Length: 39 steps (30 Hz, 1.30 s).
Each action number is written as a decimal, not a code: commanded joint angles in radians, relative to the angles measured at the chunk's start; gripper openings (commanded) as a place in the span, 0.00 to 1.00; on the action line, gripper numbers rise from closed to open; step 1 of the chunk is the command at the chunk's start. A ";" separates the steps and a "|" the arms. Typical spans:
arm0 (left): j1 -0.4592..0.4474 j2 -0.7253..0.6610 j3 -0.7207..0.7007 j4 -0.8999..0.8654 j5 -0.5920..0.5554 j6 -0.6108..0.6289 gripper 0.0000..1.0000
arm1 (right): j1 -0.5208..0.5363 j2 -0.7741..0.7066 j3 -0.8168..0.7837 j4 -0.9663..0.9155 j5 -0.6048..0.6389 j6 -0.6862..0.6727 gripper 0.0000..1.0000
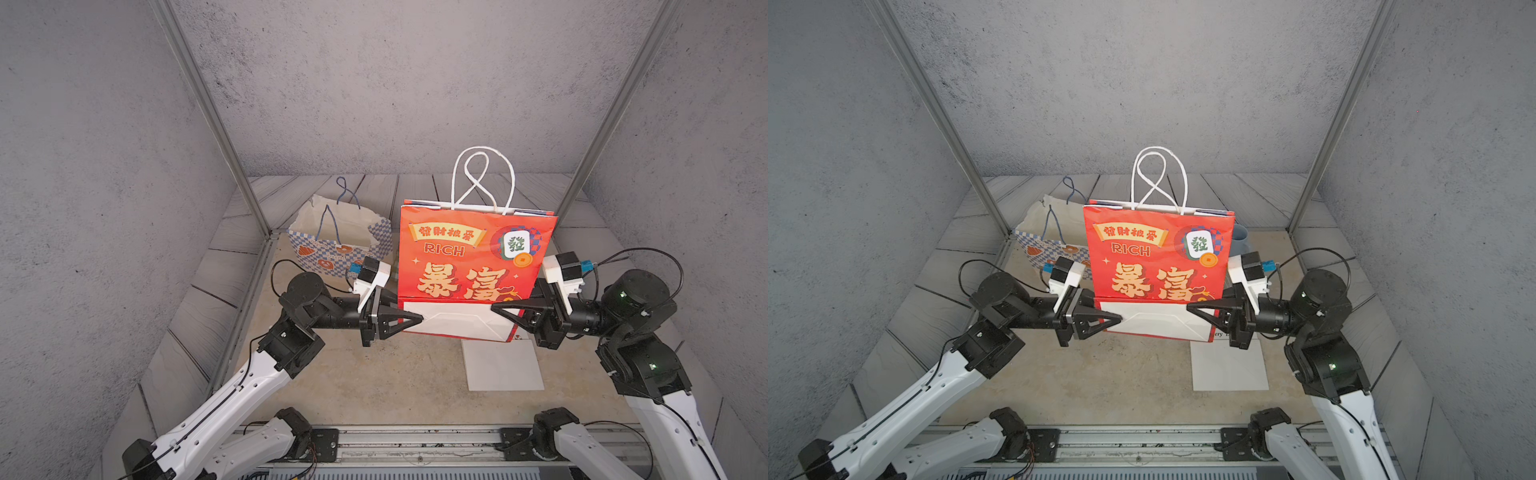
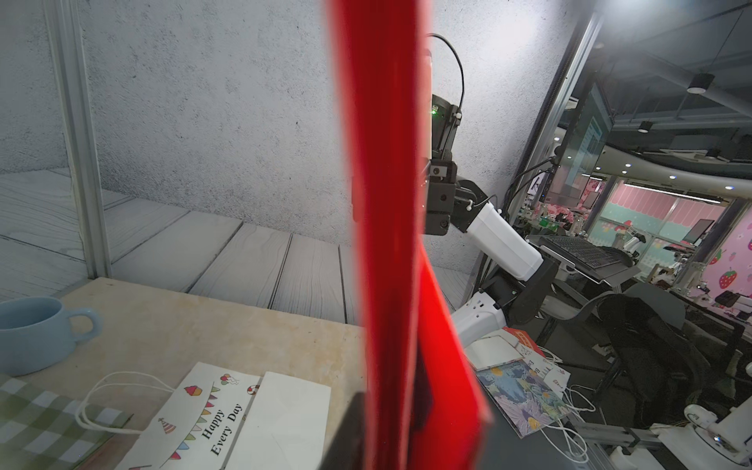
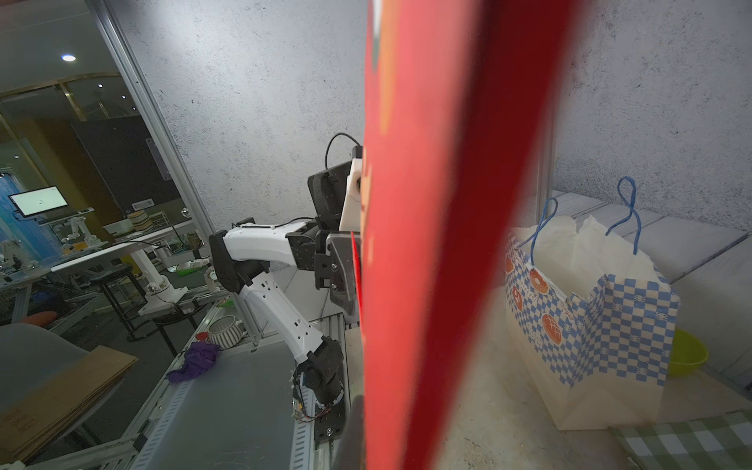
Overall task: Put away the paper bag
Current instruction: Press the paper bag.
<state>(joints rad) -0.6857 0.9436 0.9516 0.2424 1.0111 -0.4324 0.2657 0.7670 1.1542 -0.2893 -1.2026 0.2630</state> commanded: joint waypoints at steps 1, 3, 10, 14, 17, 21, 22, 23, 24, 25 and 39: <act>-0.003 -0.008 0.044 0.004 -0.028 0.002 0.59 | 0.004 0.002 0.001 -0.023 -0.012 -0.018 0.00; -0.003 -0.007 0.051 0.016 -0.035 -0.004 0.60 | 0.004 0.002 0.003 -0.029 -0.014 -0.022 0.00; -0.005 0.012 0.080 0.056 -0.027 -0.017 0.09 | 0.004 0.006 0.002 -0.032 -0.014 -0.022 0.00; -0.006 0.014 0.079 0.056 -0.025 -0.012 0.00 | 0.004 0.007 0.006 -0.036 -0.014 -0.024 0.00; -0.006 0.014 0.082 0.049 -0.028 -0.011 0.01 | 0.004 0.009 0.010 -0.037 -0.014 -0.025 0.00; -0.006 0.011 0.090 0.058 -0.090 -0.025 0.53 | 0.004 0.011 0.016 -0.041 -0.014 -0.024 0.00; -0.006 0.013 0.094 0.075 -0.089 -0.033 0.54 | 0.004 0.012 0.015 -0.042 -0.015 -0.024 0.00; -0.006 0.014 0.100 0.088 -0.089 -0.042 0.54 | 0.004 0.012 0.014 -0.044 -0.017 -0.026 0.00; -0.006 0.017 0.106 0.100 -0.091 -0.051 0.54 | 0.004 0.012 0.013 -0.049 -0.017 -0.030 0.00; -0.006 0.019 0.111 0.115 -0.092 -0.067 0.54 | 0.005 0.011 0.013 -0.052 -0.017 -0.031 0.00; -0.006 0.047 0.148 0.128 -0.075 -0.119 0.00 | 0.006 0.000 0.010 -0.058 -0.014 -0.033 0.00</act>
<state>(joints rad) -0.6876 0.9920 1.0706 0.3458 0.9268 -0.5430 0.2653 0.7746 1.1542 -0.3470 -1.2030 0.2390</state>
